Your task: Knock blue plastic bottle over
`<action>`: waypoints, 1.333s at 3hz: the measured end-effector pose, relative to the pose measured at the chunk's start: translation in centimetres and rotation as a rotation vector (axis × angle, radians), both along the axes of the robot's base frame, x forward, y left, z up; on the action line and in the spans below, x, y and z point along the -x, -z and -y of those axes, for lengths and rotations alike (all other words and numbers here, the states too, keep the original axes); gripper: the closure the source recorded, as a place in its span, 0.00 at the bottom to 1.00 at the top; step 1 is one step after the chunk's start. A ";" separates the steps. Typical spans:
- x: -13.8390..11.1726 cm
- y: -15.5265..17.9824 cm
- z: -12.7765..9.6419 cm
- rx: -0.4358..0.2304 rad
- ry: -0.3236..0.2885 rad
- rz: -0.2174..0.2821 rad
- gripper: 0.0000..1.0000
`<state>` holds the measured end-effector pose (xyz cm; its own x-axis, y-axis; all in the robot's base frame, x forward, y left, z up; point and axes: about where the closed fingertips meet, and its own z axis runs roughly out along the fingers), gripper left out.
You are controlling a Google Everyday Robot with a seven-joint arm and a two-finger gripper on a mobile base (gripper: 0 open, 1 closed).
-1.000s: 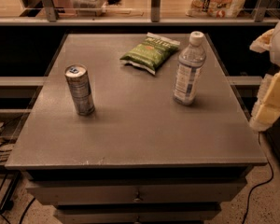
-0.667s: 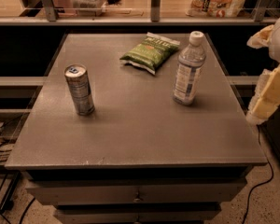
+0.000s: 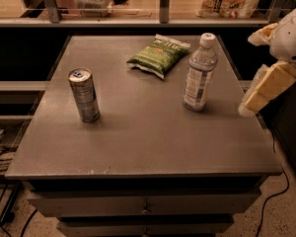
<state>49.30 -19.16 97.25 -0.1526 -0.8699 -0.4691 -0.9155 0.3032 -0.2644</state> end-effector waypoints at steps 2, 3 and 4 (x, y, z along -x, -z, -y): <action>-3.1 2.1 -2.9 -0.220 -0.003 0.001 0.00; -1.7 1.4 -1.8 -0.123 -0.004 -0.005 0.00; -1.1 1.4 -1.4 -0.108 -0.002 0.000 0.00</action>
Offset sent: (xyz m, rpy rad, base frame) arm 0.0086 0.0101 -0.0104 0.1336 -0.0241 -0.0204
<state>50.44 -17.73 95.81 -0.1512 -0.8143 -0.5605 -0.9161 0.3284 -0.2300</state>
